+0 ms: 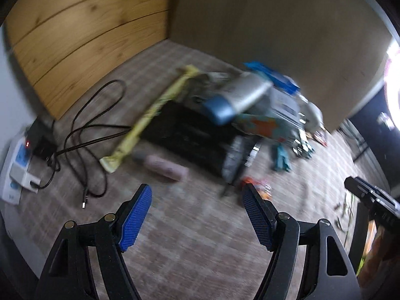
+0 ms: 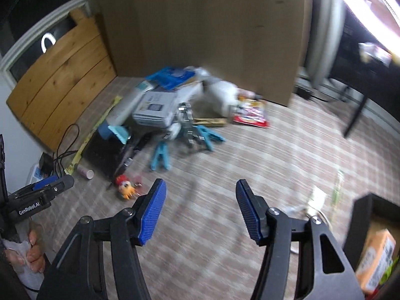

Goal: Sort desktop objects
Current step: 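Move both open tools back to the object pile, then grasp the pink bottle with the left tool while the right tool grasps a blue clothespin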

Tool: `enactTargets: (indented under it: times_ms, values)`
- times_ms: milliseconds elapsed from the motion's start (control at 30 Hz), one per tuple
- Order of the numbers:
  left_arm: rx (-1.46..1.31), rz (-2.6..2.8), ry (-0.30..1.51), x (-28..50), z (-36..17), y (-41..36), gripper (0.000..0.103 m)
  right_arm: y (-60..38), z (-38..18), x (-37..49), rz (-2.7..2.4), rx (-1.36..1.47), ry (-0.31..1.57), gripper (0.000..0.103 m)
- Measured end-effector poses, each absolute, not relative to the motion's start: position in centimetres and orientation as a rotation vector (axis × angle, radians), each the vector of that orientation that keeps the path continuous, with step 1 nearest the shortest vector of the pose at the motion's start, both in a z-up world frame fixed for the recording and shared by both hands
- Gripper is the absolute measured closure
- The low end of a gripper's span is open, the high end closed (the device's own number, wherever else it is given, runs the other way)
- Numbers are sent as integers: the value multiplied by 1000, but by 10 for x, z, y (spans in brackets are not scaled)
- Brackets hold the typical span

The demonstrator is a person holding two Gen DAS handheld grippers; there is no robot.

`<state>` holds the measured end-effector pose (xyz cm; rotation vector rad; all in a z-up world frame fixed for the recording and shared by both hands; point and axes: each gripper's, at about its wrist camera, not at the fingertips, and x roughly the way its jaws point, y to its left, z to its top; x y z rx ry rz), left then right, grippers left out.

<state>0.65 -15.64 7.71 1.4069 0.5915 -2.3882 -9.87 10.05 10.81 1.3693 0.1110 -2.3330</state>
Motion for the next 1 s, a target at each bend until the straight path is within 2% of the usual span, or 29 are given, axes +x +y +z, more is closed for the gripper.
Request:
enactTargets:
  times_ms: [267,567,833,967,1000]
  values:
    - [1389,-2194,754,-6,49,-200,31,51,76,-128,-2236,1425,194,47]
    - [1418,-2114,716,-25,26,-198,32,27,49,-149,-2194,1474,199,47]
    - [1431,-2065,605,-29,6,-193,44,21,36,-161,-2185,1500,191,47]
    - [1406,-2079,556,-23,6,-190,55,13,28,-163,-2174,1514,192,48]
    - [1402,-2085,539,-21,6,-189,58,12,25,-162,-2172,1521,199,51]
